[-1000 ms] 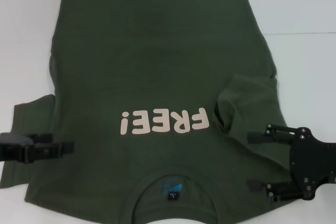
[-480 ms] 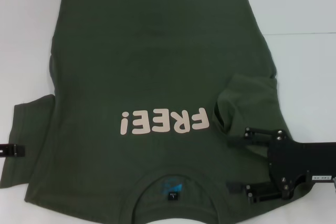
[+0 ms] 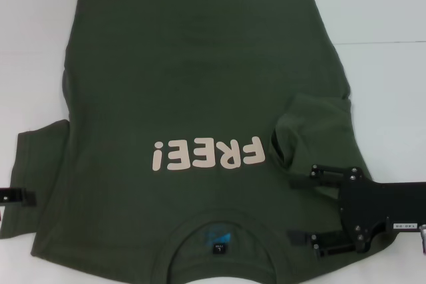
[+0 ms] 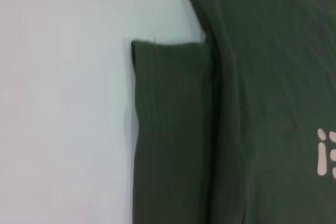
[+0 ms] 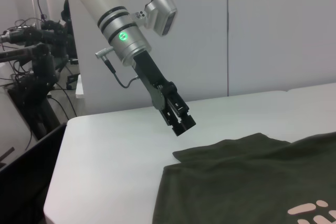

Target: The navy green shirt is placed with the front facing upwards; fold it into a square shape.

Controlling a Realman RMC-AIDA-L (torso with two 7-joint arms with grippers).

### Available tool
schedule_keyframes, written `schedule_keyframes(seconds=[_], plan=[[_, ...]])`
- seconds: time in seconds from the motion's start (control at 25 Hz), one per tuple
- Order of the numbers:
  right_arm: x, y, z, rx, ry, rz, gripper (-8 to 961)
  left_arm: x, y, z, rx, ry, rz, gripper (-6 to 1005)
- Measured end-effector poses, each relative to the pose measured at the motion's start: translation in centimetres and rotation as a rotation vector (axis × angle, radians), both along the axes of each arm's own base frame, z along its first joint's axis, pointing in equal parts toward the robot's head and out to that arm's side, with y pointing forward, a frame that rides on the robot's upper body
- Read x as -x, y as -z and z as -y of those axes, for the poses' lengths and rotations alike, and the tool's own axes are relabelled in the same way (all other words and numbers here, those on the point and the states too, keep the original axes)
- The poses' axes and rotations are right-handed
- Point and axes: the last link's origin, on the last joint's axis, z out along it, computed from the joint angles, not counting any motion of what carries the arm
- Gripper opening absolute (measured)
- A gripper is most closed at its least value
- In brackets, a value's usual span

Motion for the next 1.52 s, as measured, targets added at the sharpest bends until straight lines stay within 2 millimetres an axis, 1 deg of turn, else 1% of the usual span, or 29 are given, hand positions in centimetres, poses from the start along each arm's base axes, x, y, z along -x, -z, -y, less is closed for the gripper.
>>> schedule_keyframes(seconds=[0.24, 0.6, 1.04, 1.52], plan=[[0.0, 0.5, -0.1, 0.006, 0.002, 0.01, 915, 0.4, 0.8, 0.1, 0.031, -0.03, -0.003, 859], [0.1, 1.0, -0.3, 0.007, 0.008, 0.008, 915, 1.0, 0.6, 0.1, 0.023, -0.064, -0.022, 860], [0.2, 1.0, -0.5, 0.007, 0.005, 0.008, 915, 1.9, 1.4, -0.1, 0.023, -0.093, -0.026, 859], [0.3, 1.1, -0.8, 0.003, 0.009, 0.012, 915, 2.1, 1.3, -0.3, 0.042, -0.1, -0.058, 860]])
